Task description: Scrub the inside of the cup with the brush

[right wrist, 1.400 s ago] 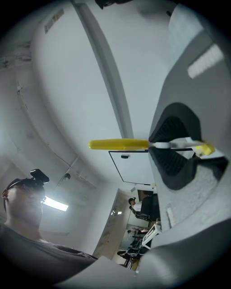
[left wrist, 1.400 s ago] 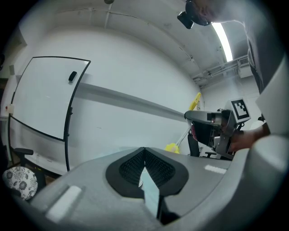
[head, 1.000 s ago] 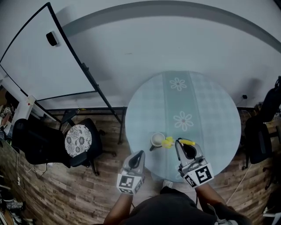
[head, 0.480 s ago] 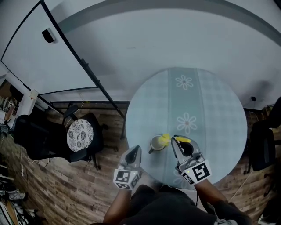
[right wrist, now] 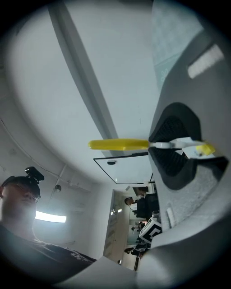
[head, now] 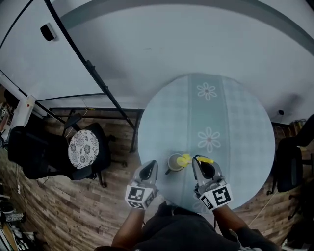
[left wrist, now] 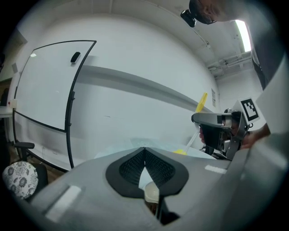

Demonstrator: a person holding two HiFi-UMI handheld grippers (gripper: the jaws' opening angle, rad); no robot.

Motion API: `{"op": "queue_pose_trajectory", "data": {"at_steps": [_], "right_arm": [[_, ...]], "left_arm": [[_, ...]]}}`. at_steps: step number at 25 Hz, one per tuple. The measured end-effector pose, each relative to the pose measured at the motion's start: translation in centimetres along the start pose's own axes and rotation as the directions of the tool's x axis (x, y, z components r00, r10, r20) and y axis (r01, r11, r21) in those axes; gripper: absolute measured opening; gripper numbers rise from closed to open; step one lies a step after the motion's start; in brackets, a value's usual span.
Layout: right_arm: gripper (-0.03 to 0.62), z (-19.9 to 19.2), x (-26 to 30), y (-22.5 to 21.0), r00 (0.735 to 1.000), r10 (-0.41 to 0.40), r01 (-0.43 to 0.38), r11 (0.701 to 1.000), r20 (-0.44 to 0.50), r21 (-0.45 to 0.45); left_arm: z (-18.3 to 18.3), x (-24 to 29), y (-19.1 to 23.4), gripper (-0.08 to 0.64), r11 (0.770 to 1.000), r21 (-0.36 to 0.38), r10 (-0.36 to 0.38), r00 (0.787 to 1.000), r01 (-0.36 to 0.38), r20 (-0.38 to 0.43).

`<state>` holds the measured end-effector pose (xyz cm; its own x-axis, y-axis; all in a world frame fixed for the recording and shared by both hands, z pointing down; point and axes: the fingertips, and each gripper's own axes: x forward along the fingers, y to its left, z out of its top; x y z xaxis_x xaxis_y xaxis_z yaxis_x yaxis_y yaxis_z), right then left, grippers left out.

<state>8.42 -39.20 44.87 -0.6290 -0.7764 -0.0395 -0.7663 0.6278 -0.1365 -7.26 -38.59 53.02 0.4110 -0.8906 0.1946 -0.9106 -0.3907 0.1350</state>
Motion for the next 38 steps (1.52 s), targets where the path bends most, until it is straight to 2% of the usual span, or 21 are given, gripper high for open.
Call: {"op": "queue_pose_trajectory", "data": {"at_steps": [5,18,27,34,38], "right_arm": [[0.035,-1.7,1.9,0.1,1.0,-0.009,0.008,1.0,-0.029,-0.005],[0.035,-8.7,5.5,2.5,0.986,0.046,-0.06,0.995,-0.161,-0.083],[0.035,-12.5,7.3,2.8,0.965,0.067,-0.082,0.996,-0.255,-0.047],[0.035,-14.1,7.9,2.6,0.954,0.061,-0.069,0.998,-0.292,-0.014],[0.037,-14.4,8.7,2.7,0.958,0.055,-0.051,0.998,-0.281,0.021]], "left_arm": [[-1.1,0.9,2.2,0.005,1.0,-0.007,0.012,1.0,-0.012,0.002],[-6.0,1.5,4.7,0.005,0.997,-0.073,-0.004,0.999,0.001,-0.047],[-9.2,2.1,6.2,0.005,0.993,-0.115,-0.006,0.997,-0.003,-0.073],[-9.9,2.3,7.5,0.005,0.992,-0.124,0.007,0.997,-0.016,-0.072],[-9.9,2.2,8.4,0.005,0.992,-0.123,0.019,0.997,-0.028,-0.07]]}}
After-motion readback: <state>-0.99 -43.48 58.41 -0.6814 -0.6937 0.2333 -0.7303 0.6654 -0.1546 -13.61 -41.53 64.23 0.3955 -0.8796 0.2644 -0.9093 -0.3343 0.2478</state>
